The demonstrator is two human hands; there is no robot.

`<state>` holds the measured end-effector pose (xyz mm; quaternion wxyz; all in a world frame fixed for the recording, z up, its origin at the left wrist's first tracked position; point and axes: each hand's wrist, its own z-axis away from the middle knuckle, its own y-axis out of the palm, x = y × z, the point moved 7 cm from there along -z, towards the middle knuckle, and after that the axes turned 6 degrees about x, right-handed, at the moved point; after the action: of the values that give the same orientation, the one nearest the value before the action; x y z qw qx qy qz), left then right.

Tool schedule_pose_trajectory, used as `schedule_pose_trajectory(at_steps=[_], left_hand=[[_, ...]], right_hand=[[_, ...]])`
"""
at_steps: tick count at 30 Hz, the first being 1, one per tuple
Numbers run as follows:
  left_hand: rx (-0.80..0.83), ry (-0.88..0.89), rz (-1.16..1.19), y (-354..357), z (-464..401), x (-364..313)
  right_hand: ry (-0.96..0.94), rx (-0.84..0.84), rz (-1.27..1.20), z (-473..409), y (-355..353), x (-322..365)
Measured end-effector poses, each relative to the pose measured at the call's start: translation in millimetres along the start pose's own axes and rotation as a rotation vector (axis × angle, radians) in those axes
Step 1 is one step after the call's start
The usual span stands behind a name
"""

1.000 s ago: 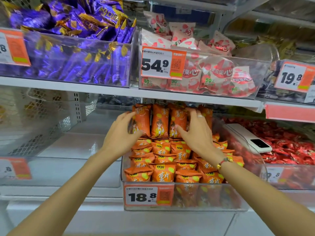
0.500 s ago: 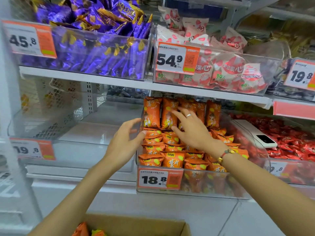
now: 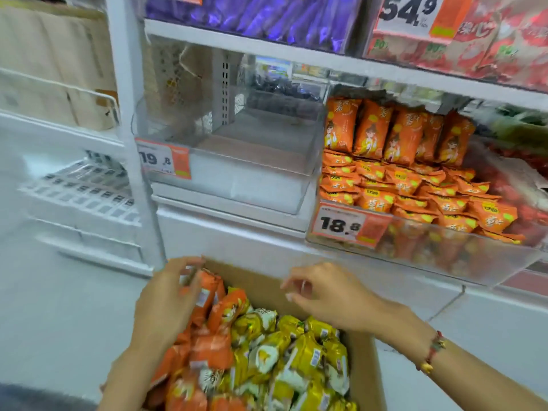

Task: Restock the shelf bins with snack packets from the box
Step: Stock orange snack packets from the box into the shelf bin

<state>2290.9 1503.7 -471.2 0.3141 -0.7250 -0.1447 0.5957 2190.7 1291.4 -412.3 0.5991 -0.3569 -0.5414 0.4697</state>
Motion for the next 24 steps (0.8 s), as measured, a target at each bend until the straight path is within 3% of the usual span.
schedule_pose_trajectory(at_steps=[2,6,8,11,18,21,24], left_hand=[[0.098,-0.083,-0.082,12.5,10.7,31.5],[0.230,-0.058,-0.225,37.1,23.3,59.5],[0.224,0.010,-0.336,44.7,25.0,59.6],[0.122,-0.009,-0.292,43.5,22.3,57.8],[0.021,-0.186,-0.213,47.4,13.0,71.8],[0.044,-0.285,-0.269,48.1,14.9,83.6],[0.063,-0.314,-0.334,45.6,14.4,88.0]], right_hand=[[0.032,0.133,-0.018,-19.7,48.0,-5.2],[0.084,0.194,0.007,-60.9,124.2,-7.4],[0.081,0.168,-0.002,-81.4,148.4,0.9],[0.095,0.148,0.026,-109.5,172.1,6.8],[0.015,0.165,0.418,-122.2,175.6,15.8],[-0.009,0.128,0.363,-106.3,167.9,11.8],[0.063,0.026,0.123,-86.4,148.1,-1.5]])
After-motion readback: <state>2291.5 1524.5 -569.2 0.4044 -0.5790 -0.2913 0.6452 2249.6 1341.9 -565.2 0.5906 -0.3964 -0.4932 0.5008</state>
